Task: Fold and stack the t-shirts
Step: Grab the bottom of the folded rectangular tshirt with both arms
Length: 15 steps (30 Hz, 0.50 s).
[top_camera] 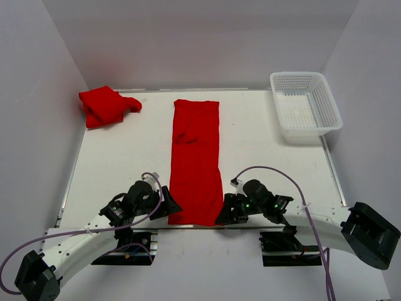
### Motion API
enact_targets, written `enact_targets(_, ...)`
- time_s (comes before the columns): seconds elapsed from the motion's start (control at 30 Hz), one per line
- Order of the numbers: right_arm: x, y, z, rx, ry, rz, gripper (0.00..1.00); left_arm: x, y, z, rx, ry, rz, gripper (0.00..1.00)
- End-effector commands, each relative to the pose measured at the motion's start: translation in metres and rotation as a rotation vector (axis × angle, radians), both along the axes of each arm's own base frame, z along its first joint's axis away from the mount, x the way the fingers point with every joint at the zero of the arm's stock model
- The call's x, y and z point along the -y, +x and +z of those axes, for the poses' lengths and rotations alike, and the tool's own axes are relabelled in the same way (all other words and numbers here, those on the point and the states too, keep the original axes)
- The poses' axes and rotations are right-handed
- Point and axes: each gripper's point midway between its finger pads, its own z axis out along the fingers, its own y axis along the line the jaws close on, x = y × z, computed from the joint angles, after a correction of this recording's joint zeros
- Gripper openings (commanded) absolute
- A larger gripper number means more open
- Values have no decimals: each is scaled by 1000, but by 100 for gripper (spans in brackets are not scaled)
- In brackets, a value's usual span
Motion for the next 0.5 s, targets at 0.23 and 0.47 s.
enact_targets(0.23,31,-8,-46,-47,-268,-79,63,-43,-34,-43,-158,219,21,81)
enact_targets(0.47,40,-10,-51,-56,-297,-115,63,-51,-57,-54,-241,232,-13,81)
